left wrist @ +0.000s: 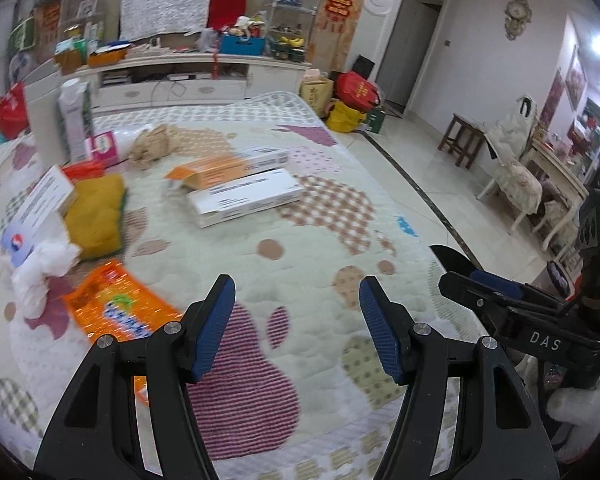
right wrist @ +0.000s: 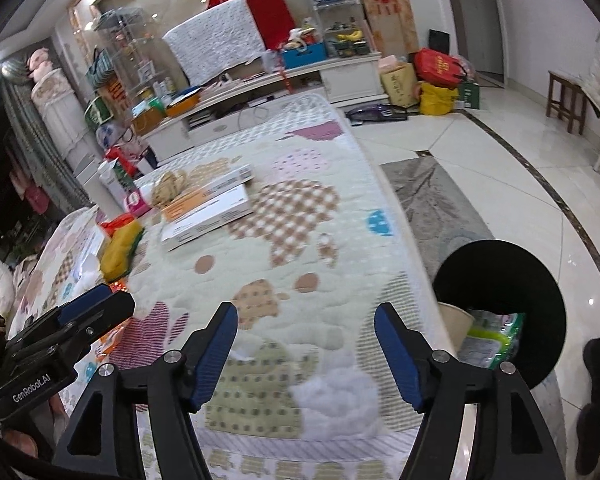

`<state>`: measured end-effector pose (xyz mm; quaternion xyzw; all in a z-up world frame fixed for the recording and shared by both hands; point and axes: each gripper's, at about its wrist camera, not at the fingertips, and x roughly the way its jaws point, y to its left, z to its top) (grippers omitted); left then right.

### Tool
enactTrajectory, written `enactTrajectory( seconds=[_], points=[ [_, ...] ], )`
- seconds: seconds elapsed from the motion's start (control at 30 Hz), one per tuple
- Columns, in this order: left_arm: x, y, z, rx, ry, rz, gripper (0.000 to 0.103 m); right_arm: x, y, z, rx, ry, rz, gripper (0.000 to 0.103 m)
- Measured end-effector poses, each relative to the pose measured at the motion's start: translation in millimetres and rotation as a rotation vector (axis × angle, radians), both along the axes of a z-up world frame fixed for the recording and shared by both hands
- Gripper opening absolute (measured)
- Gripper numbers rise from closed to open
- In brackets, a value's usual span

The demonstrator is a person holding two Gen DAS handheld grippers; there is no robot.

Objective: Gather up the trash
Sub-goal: 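Grasp the white tissue with the left tool while the right tool grasps the orange sausage wrapper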

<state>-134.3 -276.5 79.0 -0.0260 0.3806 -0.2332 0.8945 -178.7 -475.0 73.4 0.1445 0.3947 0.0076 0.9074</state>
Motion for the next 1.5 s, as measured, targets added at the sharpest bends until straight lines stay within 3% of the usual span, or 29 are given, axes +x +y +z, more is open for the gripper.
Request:
enactTrajectory(
  seconds=[0.47, 0.8, 0.93, 1.23, 1.27, 1.33, 1.5],
  points=[
    [-0.3, 104.0, 2.9, -0.013, 0.024, 0.088, 0.064, 19.6, 63.5, -9.5, 0.025, 0.043, 0.166, 0.074],
    [18.5, 185.0, -9.2, -0.01, 0.069, 0.192, 0.064, 45.6, 139.8, -13.4, 0.069, 0.067, 0.407, 0.079],
    [23.3, 206.6, -9.3, -0.031, 0.07, 0.231, 0.064, 63.5, 179.6, -9.7, 0.029, 0.062, 0.533, 0.089],
    [38.6, 211.9, -17.9, -0.052, 0.103, 0.223, 0.064, 94.8, 243.7, -44.9, -0.141, 0.149, 0.672, 0.089],
    [40.7, 211.1, -18.1, -0.052, 0.101, 0.219, 0.064, 95.4, 245.5, -48.5, -0.163, 0.152, 0.67, 0.088],
    [46.2, 206.7, -19.8, -0.048, 0.099, 0.205, 0.066, 95.2, 241.4, -52.9, -0.195, 0.156, 0.638, 0.07],
    [62.0, 189.4, -24.5, -0.025, 0.084, 0.163, 0.066, 92.0, 219.2, -46.7, -0.134, 0.154, 0.61, 0.066]
  ],
)
